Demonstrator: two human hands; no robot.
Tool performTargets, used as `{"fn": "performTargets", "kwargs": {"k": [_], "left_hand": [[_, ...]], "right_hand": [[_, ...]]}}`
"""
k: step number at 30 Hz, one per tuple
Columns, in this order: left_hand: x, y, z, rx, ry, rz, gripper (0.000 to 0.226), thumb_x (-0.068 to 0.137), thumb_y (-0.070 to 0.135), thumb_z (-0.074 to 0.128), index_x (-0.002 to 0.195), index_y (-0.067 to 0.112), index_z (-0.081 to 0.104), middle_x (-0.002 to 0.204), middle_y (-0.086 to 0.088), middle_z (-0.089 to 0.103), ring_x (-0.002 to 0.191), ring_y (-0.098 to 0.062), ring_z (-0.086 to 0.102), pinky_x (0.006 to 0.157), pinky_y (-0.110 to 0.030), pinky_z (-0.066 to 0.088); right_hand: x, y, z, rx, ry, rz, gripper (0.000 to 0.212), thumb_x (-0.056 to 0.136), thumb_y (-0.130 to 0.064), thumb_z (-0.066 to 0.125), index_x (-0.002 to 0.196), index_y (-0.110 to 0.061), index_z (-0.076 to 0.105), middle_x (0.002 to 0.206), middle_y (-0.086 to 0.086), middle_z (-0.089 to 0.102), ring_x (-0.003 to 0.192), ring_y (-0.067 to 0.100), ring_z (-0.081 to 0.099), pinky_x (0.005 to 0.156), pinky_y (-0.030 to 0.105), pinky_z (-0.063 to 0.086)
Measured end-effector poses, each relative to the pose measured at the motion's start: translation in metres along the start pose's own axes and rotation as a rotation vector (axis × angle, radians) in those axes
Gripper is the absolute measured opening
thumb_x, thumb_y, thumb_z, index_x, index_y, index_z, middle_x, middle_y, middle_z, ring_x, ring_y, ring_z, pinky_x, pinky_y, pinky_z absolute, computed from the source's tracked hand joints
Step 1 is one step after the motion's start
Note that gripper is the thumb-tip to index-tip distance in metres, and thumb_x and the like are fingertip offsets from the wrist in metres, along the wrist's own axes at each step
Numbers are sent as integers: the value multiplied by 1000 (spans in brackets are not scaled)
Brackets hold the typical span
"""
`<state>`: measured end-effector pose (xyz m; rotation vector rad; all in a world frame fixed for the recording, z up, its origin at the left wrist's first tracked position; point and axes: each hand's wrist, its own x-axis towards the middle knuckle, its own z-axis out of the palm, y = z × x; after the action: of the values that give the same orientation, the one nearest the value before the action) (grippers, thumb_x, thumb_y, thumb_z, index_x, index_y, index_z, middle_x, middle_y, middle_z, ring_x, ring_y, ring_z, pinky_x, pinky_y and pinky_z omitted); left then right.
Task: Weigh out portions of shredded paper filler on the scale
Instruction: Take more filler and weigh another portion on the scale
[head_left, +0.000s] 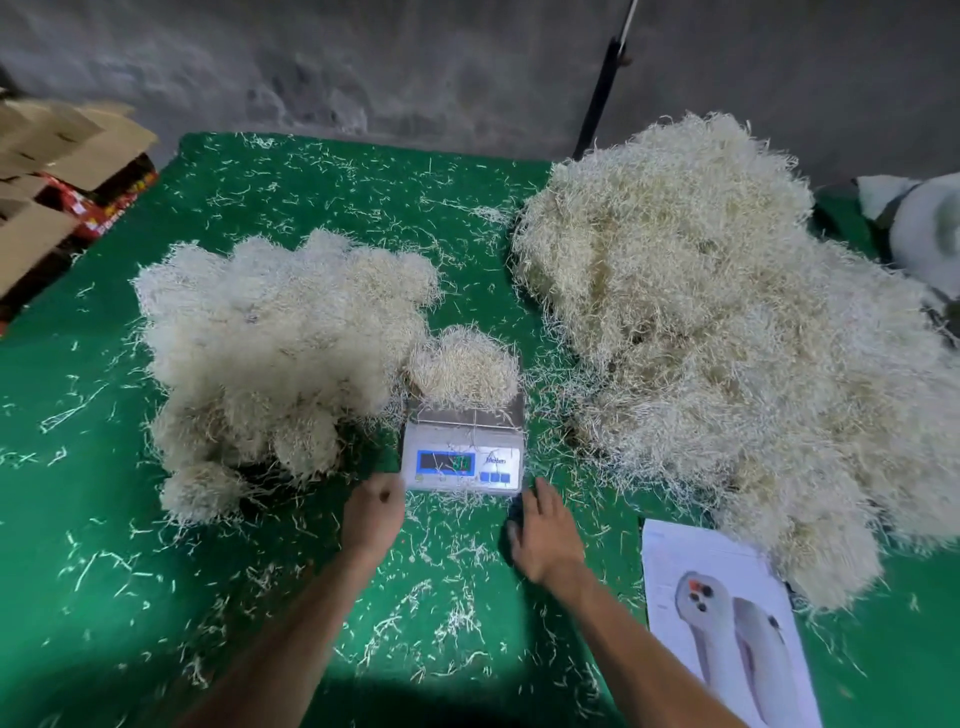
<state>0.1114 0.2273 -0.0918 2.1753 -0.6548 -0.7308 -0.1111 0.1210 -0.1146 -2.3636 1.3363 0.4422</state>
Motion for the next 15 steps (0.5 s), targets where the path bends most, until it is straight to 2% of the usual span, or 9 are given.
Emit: {"fn": "performTargets", "kwargs": {"k": [1, 2, 3, 4, 5, 7, 10, 15], "left_hand": [[-12, -10, 5, 98, -28, 57, 19, 103, 24, 52, 93, 22, 68, 89, 6, 67, 83, -27, 70, 66, -28, 51], [-22, -21, 11, 244, -61, 111, 17, 103, 24, 52, 112, 29, 66, 115, 6, 66, 110, -27, 67, 85, -29, 53], [-32, -33, 18, 409, -102, 144, 34, 104, 29, 49, 138, 30, 53, 147, 5, 48, 140, -25, 46, 111, -33, 39], [-41, -47, 24, 561, -146, 166, 52, 106, 37, 43, 155, 30, 29, 166, 3, 18, 155, -24, 16, 122, -39, 15], [-48, -57, 28, 666, -163, 191, 62, 107, 43, 35, 160, 28, 8, 168, 1, -7, 156, -22, -5, 124, -41, -1], [-62, -68, 34, 752, -185, 209, 67, 107, 49, 21, 158, 25, -14, 164, -3, -26, 151, -23, -23, 122, -43, -13], [-72, -78, 36, 804, -233, 212, 68, 106, 52, 13, 156, 23, -21, 161, -4, -34, 148, -24, -30, 119, -44, -18], [-77, -82, 32, 847, -274, 210, 68, 105, 54, 10, 154, 24, -26, 159, -3, -38, 148, -23, -32, 123, -46, -14]], "right_hand": [[-7, -1, 10, -34, -20, -10, 70, 108, -47, 22, 162, -12, -5, 168, 12, -16, 156, 31, -13, 128, 48, 3], [-13, -2, 18, -61, -28, -18, 71, 107, -49, 17, 160, -12, -14, 165, 12, -24, 153, 31, -20, 127, 48, -1], [-19, -4, 27, -91, -29, -24, 72, 107, -51, 12, 158, -12, -20, 163, 13, -29, 151, 31, -25, 127, 49, -3], [-26, -4, 35, -120, -26, -25, 71, 106, -52, 8, 156, -12, -23, 161, 13, -33, 149, 33, -29, 127, 49, -4], [-33, -5, 42, -139, -20, -20, 70, 106, -52, 4, 155, -13, -25, 159, 14, -36, 148, 33, -31, 127, 50, -4], [-43, -4, 53, -144, -4, -2, 68, 104, -52, -4, 154, -14, -28, 158, 14, -38, 147, 34, -34, 127, 51, -4], [-49, -6, 61, -135, 4, 14, 68, 102, -52, -9, 153, -13, -31, 157, 15, -40, 146, 35, -35, 127, 51, -6], [-50, -8, 56, -147, -19, 17, 68, 104, -52, -4, 153, -13, -31, 157, 15, -40, 145, 34, -35, 127, 51, -5]]}}
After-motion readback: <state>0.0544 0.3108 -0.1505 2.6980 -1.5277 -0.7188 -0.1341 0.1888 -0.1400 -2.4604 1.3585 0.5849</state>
